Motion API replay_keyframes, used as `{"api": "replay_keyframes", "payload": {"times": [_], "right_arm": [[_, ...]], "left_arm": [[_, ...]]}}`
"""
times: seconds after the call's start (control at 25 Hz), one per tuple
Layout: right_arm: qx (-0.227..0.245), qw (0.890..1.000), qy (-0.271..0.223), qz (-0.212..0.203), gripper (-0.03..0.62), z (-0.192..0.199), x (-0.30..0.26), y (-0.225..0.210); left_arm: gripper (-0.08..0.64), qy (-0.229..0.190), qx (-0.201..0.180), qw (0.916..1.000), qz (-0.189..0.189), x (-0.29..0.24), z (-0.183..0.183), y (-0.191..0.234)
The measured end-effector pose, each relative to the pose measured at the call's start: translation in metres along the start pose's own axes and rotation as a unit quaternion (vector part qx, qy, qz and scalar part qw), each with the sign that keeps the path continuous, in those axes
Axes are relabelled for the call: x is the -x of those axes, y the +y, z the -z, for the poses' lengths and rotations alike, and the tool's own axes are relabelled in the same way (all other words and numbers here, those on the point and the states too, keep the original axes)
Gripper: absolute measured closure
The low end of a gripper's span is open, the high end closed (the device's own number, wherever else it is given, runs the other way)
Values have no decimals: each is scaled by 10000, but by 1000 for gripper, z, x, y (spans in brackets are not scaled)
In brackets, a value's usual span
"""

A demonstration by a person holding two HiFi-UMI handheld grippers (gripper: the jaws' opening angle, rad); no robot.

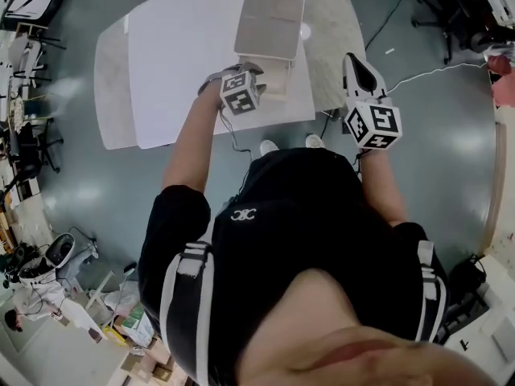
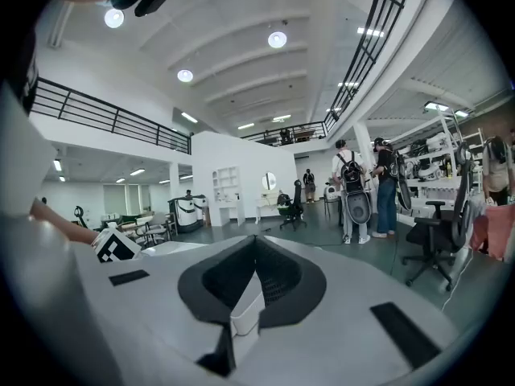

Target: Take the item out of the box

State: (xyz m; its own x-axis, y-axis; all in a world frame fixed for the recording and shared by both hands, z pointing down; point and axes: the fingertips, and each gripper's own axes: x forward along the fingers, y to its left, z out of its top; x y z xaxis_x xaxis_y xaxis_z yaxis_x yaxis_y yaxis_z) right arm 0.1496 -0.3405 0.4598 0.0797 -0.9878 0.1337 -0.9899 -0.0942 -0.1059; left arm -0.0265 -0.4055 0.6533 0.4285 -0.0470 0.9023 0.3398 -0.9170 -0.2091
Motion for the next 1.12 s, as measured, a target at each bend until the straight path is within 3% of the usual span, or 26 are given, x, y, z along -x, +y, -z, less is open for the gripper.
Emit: {"api": "replay_keyframes", "payload": {"times": [0.24, 0.6, 0.76, 0.96, 1.12], "right_arm": [[-5, 9994, 38, 351, 580, 6, 15, -13], [-10, 9967, 164, 800, 579, 14, 36, -38], [34, 9957, 265, 890, 580, 17, 40, -42], [83, 9951, 317, 929, 580, 20, 43, -43], [99, 9951, 320, 933, 580, 18, 46, -46]], "left_arm": [[407, 503, -794, 9927, 758, -31, 17, -5], [389, 1040, -1330, 9744, 1484, -70, 32, -12], [388, 1129, -1390, 9677, 1777, -79, 31, -15], [390, 1408, -1208, 9582, 2178, -86, 42, -25], [413, 1410, -1217, 9585, 2158, -89, 42, -28]]}}
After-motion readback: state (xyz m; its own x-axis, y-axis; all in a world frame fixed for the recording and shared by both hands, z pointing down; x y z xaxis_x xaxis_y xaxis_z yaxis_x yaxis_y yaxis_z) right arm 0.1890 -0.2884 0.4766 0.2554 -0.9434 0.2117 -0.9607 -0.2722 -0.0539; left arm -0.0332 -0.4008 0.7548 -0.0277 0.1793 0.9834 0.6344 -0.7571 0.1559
